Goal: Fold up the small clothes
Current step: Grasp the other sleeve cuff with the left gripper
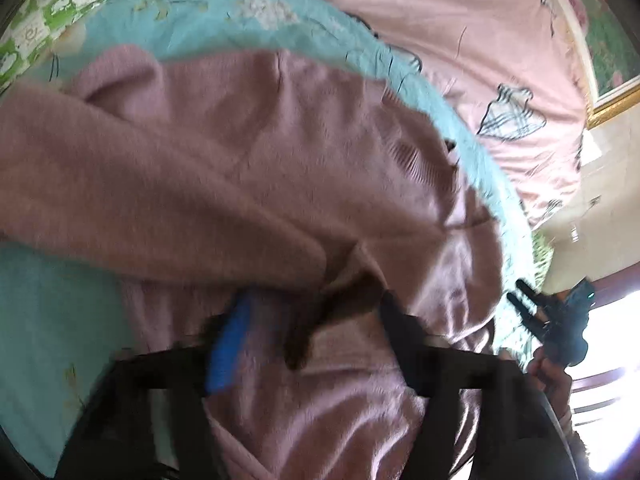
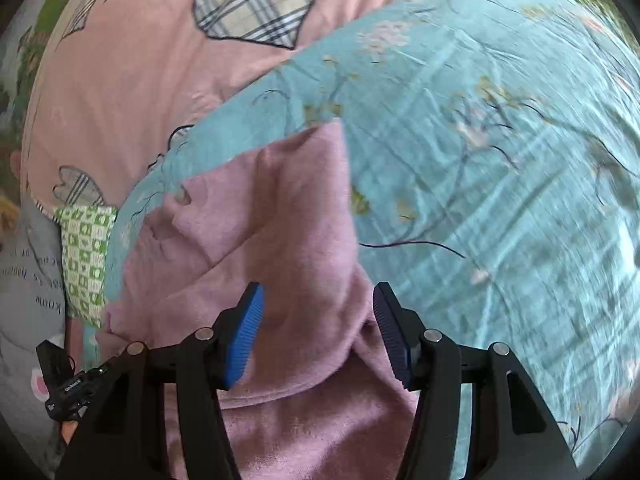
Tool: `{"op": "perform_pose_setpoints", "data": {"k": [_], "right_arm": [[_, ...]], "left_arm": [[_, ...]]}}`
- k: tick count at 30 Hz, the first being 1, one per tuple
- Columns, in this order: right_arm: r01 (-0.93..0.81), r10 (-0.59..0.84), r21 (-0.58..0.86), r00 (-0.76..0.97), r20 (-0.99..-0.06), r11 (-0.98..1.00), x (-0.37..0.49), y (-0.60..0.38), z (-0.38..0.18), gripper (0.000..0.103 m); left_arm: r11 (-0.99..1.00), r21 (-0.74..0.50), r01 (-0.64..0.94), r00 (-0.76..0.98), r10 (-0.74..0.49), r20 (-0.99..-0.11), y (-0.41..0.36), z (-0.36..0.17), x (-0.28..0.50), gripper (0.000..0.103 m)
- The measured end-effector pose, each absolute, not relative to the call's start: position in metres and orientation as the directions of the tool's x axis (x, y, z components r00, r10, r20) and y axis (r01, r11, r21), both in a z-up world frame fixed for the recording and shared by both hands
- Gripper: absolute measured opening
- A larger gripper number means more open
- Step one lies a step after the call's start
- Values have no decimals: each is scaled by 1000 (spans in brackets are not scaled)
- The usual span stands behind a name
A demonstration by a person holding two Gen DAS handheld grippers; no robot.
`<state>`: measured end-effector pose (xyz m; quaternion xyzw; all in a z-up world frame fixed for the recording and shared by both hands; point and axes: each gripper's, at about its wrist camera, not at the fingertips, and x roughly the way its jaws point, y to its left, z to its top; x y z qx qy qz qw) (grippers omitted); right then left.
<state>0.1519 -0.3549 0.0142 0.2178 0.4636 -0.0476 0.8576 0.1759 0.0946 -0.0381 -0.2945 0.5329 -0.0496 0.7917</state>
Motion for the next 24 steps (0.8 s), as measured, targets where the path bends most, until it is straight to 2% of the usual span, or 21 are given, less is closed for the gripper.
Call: {"op": "perform_pose_setpoints", "data": {"k": [4, 6, 7, 9, 10, 15, 18, 24], "right_arm": [[243, 130, 313, 561, -817, 918, 156, -346, 15, 58], [232, 137, 315, 561, -816, 920, 158, -345, 14, 58], [232, 135, 311, 559, -818, 922, 159, -344, 14, 58], [237, 133, 311, 558, -819, 920, 159, -346, 12, 58], [246, 127, 309, 558, -820, 919, 159, -348, 12, 58], [286, 82, 292, 570, -817, 913, 156, -365, 18, 58], [316, 53, 277, 568, -821, 907, 159, -379, 16, 58], [295, 84, 281, 537, -839, 913, 194, -381, 3, 58]], "left_arm": [[836, -495, -239, 366, -394, -843, 77, -55, 178, 69], [835, -496, -238, 355, -400, -845, 68, -63, 187, 63], [839, -491, -233, 354, -397, -847, 66, -67, 191, 56], [840, -500, -211, 360, -409, -838, 59, -73, 203, 10], [838, -506, -207, 362, -414, -835, 58, -72, 205, 6], [879, -458, -130, 529, -330, -782, 68, -14, 193, 4], [889, -416, -191, 476, -287, -831, 87, -36, 192, 4], [884, -422, -201, 486, -284, -826, 86, -40, 183, 4]]}}
